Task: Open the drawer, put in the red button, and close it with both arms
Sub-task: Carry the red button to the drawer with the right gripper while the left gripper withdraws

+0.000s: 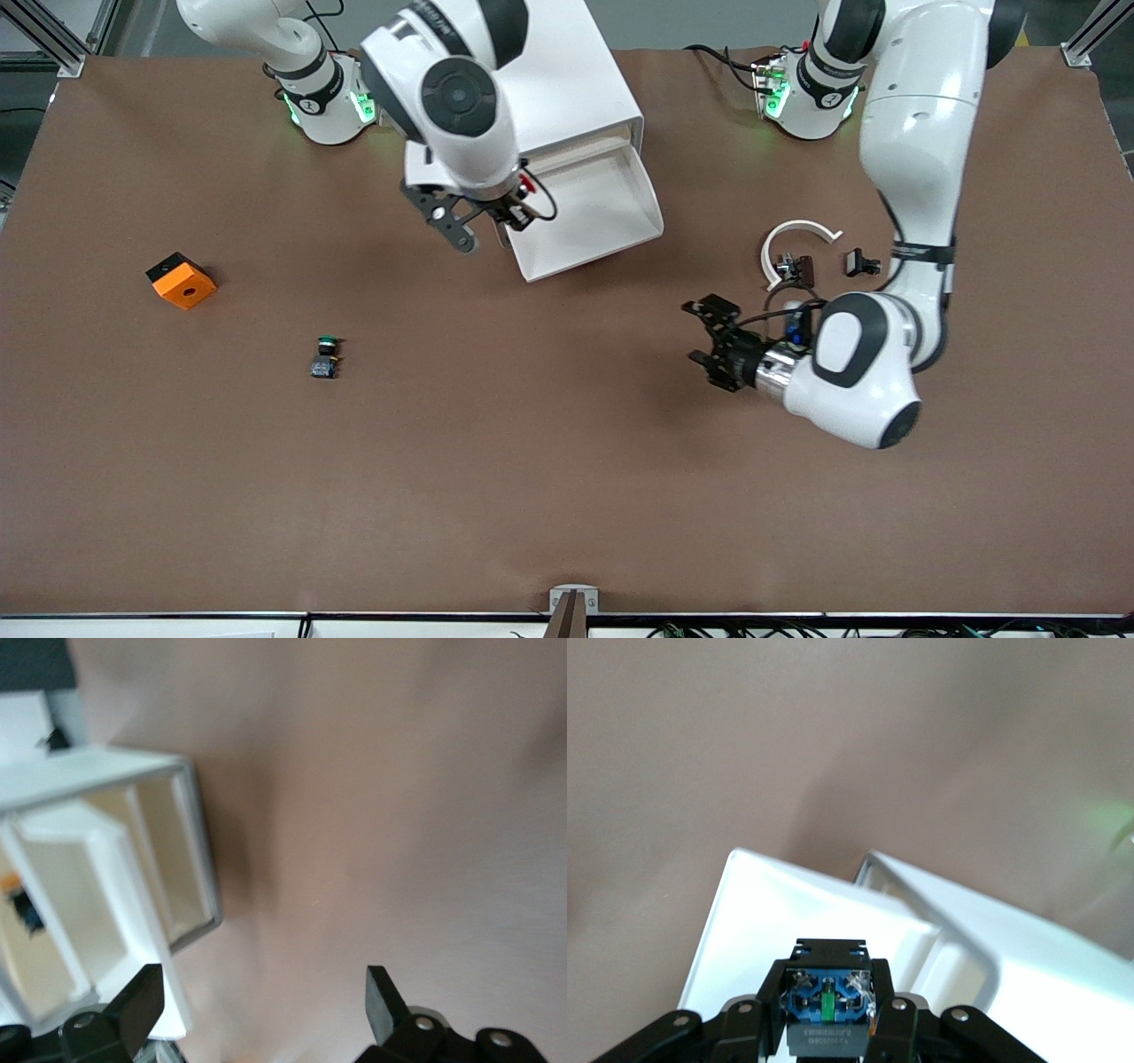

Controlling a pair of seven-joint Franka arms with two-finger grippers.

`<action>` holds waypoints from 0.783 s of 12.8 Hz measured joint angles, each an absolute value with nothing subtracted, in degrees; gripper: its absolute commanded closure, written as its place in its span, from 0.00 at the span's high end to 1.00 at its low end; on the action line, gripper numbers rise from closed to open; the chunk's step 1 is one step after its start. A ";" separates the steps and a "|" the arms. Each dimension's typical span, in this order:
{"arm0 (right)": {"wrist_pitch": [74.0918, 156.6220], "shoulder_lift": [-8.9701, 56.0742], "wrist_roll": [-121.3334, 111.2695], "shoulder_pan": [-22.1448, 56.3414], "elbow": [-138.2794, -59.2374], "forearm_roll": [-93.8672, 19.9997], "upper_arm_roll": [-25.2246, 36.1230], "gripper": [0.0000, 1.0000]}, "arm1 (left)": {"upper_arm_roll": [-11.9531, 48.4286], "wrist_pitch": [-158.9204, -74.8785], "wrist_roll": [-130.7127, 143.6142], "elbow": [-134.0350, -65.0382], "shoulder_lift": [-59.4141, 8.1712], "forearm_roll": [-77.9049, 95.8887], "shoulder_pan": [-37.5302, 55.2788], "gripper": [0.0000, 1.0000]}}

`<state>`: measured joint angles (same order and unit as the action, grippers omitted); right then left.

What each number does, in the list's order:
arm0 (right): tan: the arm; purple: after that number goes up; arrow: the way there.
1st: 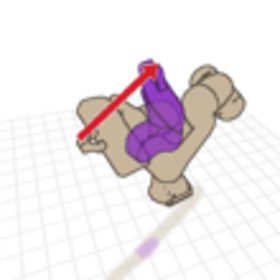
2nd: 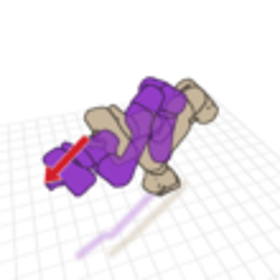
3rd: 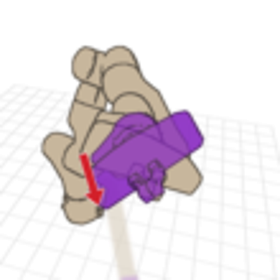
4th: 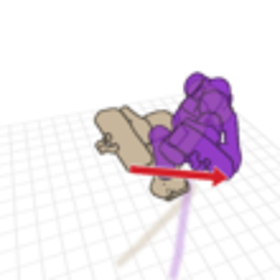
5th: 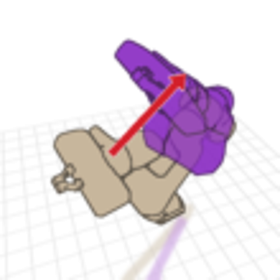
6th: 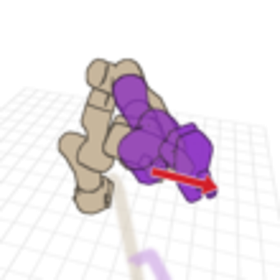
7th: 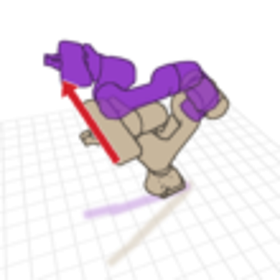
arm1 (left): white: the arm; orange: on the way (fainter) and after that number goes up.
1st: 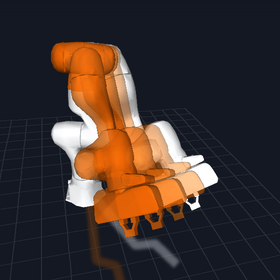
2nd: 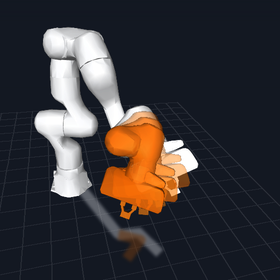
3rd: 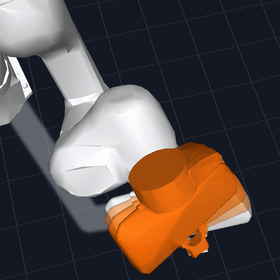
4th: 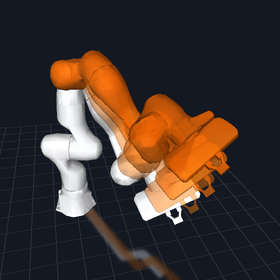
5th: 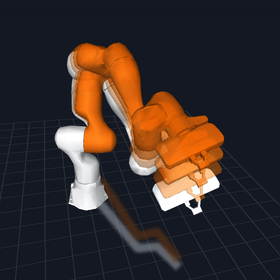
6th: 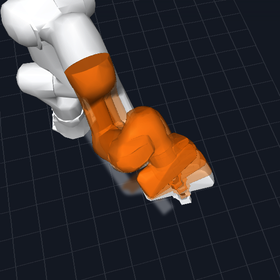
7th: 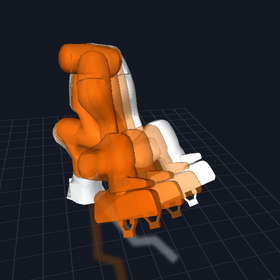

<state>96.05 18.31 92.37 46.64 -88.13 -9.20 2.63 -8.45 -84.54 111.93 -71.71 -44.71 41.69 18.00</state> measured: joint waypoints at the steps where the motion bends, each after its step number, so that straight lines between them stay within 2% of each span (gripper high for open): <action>1: 98.10 19.03 96.46 48.04 -88.17 -9.20 2.65 0.14 | -8.49 -84.39 107.37 -71.64 -43.48 37.18 17.34 1.00; 6: 106.93 22.13 107.39 50.68 -90.68 -9.21 2.68 0.14 | -8.25 -84.13 91.17 -71.49 -37.16 12.48 19.38 1.00; 10: 109.65 23.47 107.96 52.45 -92.96 -10.20 2.68 0.18 | -8.26 -84.14 77.10 -71.42 -34.07 6.83 19.99 1.00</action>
